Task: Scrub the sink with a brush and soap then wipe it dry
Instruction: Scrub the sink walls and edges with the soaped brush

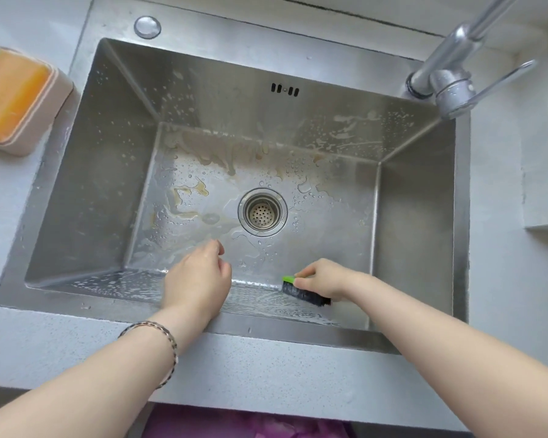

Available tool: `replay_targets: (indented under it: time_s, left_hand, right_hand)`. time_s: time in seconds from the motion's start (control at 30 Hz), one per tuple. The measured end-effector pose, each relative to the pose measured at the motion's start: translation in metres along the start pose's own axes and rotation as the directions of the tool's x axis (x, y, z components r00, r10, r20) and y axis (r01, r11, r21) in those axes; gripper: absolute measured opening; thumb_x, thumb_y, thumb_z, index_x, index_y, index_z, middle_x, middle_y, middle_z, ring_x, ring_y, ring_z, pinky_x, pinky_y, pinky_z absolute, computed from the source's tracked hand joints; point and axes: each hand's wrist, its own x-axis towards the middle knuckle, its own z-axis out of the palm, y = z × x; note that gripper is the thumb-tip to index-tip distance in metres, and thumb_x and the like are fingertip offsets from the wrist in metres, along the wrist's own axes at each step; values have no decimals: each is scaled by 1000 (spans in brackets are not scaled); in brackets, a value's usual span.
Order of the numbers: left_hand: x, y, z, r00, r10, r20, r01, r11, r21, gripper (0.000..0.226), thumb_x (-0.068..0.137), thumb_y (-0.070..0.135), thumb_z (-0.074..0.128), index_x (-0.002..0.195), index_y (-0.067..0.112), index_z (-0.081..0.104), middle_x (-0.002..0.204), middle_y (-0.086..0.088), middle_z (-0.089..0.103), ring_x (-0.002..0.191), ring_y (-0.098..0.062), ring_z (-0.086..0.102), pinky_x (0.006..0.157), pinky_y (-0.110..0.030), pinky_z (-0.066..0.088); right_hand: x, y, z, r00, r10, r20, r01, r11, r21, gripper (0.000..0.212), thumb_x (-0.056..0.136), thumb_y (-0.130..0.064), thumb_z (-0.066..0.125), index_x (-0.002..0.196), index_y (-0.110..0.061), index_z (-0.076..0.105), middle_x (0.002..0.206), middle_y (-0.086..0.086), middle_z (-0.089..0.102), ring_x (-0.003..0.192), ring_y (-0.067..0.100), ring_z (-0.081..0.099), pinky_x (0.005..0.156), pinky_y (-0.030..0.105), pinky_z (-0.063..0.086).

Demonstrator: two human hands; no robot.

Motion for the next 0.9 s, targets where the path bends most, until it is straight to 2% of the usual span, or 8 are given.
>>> replay_targets:
  time_s: [0.1,0.2,0.3,0.47,0.63,0.73,0.8,0.9]
  left_hand:
    - [17,11,-1,988,-34,150,74,960,-271,23,92,18,38,110,15,53,104,-5,61,92,-24,57,73,-30,40]
    - [39,40,-20,898,-69,435,389,586,-711,22,98,23,34,97,12,53,95,-8,60,80,-19,56,68,-29,42]
    - [54,65,-31,824,125,553,480,364,-798,43,101,36,22,99,12,57,92,-2,62,81,-14,58,72,-29,48]
    - [56,94,-39,775,245,582,455,424,-784,48,94,55,31,71,16,48,45,5,38,38,-8,37,44,-18,39]
    - [56,101,-31,787,303,538,317,550,-773,51,87,63,39,81,19,63,90,-3,65,85,-17,63,92,-33,49]
    - [58,110,-34,823,298,484,275,538,-797,59,84,68,37,95,17,66,106,-5,69,101,-23,64,101,-41,43]
    - [65,117,-36,863,291,414,190,572,-798,63,89,64,29,105,13,63,104,-7,67,96,-27,63,93,-36,49]
    - [73,121,-46,884,363,295,-39,686,-727,45,99,45,21,94,11,51,83,-2,53,75,-24,54,47,-17,49]
  right_hand:
    - [-8,-26,-13,991,-14,-135,86,836,542,29,89,-31,60,117,-28,57,79,1,59,57,11,48,47,19,35]
    - [-27,-51,-26,985,-42,-167,170,392,904,15,95,-26,53,90,-12,54,62,3,45,49,11,37,36,14,26]
    - [-38,-67,-34,996,-63,-57,52,-80,995,35,97,-33,45,76,-6,53,52,7,50,46,15,45,36,13,37]
    - [-47,-74,-32,987,-161,-29,-11,-240,971,37,96,-30,42,76,-6,61,61,5,56,42,12,55,41,14,46]
    - [-54,-78,-29,982,-119,-147,84,-421,903,38,96,-30,44,73,-8,65,58,4,63,43,12,58,41,15,47]
    - [-61,-71,-28,977,-32,-210,199,-210,957,34,97,-35,45,83,-10,64,64,4,66,50,13,62,51,19,53]
    - [-67,-50,-32,922,167,-350,283,327,902,35,96,-36,48,90,-5,64,79,9,63,60,16,60,58,18,51]
    - [-72,18,-42,493,195,-848,76,961,265,25,94,-25,53,101,-5,66,102,8,60,90,19,55,78,18,42]
